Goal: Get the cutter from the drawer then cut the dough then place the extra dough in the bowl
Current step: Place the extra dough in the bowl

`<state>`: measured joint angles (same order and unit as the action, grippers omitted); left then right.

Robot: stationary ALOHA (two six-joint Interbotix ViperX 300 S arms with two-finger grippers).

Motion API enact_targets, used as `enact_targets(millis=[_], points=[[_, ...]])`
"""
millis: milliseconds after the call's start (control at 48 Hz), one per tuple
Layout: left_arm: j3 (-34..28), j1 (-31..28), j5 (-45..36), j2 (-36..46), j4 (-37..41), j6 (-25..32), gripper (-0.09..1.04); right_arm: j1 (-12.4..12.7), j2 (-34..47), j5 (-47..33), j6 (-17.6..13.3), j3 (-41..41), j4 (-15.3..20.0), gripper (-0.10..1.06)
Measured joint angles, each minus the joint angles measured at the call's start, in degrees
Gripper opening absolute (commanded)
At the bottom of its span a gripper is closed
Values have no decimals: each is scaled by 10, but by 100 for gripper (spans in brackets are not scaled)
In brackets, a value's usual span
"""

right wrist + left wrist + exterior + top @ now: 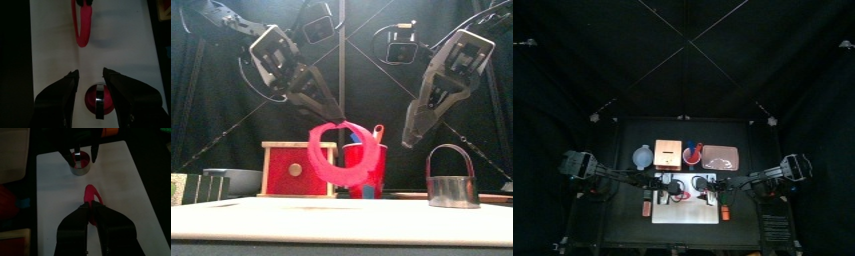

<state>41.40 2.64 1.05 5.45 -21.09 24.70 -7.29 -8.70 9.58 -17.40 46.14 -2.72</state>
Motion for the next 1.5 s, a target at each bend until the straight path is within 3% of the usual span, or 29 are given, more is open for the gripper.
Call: enact_targets(millis=[354, 521, 792, 1062, 1271, 1354, 1500], points=[[44, -76, -11, 156, 77, 1, 51, 1, 0, -2, 4, 3, -9, 80], [107, -105, -11, 285, 83, 0, 51, 1, 0, -2, 2, 3, -18, 80], [214, -203, -40, 447, 81, 0, 51, 1, 0, -2, 1, 2, -22, 80], [275, -315, -70, 435, 79, 0, 51, 1, 0, -2, 1, 3, -22, 80], [289, -334, -69, 376, 80, 1, 53, 1, 0, -2, 0, 4, -21, 80], [289, -335, -62, 345, 80, 1, 57, 1, 0, -2, 0, 4, -20, 80], [291, -337, -62, 326, 64, -4, 76, 1, 0, -2, 0, 4, -19, 80]])
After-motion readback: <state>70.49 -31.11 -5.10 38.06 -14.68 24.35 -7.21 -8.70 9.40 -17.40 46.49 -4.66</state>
